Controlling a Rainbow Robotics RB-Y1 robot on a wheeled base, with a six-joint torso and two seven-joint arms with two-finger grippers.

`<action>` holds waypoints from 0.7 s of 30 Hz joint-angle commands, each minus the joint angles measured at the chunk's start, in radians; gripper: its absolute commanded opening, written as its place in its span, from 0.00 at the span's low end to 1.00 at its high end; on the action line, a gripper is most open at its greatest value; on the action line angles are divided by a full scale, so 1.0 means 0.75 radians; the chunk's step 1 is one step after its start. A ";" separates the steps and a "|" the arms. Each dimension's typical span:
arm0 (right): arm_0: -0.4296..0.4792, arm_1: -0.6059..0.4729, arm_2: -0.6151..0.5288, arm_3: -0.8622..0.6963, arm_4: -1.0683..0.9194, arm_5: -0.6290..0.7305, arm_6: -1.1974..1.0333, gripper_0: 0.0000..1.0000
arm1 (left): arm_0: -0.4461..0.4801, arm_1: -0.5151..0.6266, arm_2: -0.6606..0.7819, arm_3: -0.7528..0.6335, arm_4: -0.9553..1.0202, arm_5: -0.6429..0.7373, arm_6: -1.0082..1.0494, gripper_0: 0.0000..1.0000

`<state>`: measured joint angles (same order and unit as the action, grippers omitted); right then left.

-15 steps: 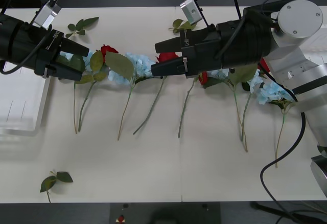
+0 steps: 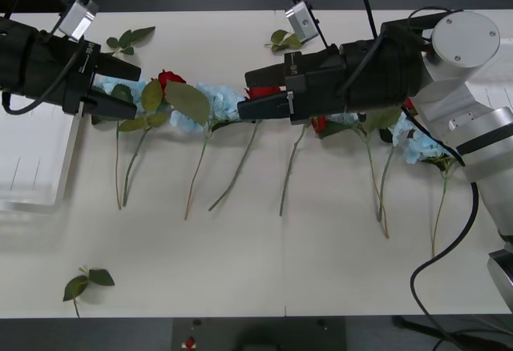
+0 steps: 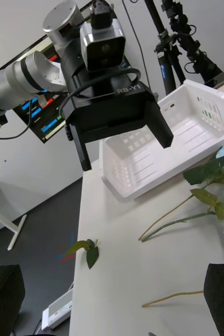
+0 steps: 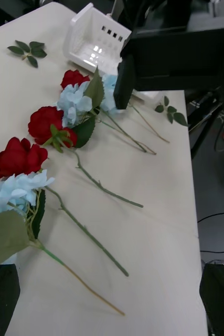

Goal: Put the red flowers into the right box and the blue flowers into the left box

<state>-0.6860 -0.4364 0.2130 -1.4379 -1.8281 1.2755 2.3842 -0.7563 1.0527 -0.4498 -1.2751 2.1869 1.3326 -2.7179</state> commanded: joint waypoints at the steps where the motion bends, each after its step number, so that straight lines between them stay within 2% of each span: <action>1: -0.100 -0.028 -0.026 -0.022 -0.009 0.042 -0.178 1.00 | -0.041 0.020 0.050 -0.057 -0.089 -0.073 0.017 1.00; 9: -0.227 -0.056 -0.161 -0.028 0.253 0.388 -0.888 1.00 | -0.031 0.020 0.041 0.009 -0.296 -0.106 0.017 1.00; 11: -0.255 -0.060 -0.202 -0.036 0.390 0.543 -1.123 1.00 | -0.029 0.020 0.041 0.060 -0.373 -0.122 0.017 1.00; 16: -0.278 -0.079 -0.327 -0.077 0.719 0.859 -1.326 1.00 | -0.031 0.020 0.041 0.162 -0.496 -0.177 0.118 1.00; 21: -0.227 -0.130 -0.384 -0.185 0.944 0.859 -1.424 1.00 | -0.031 0.010 0.041 0.242 -0.543 -0.184 0.325 1.00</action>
<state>-0.8643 -0.4824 -0.0702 -1.4944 -1.1607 1.9214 1.3709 -0.7563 1.0523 -0.4337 -1.1095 1.7889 1.2019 -2.5843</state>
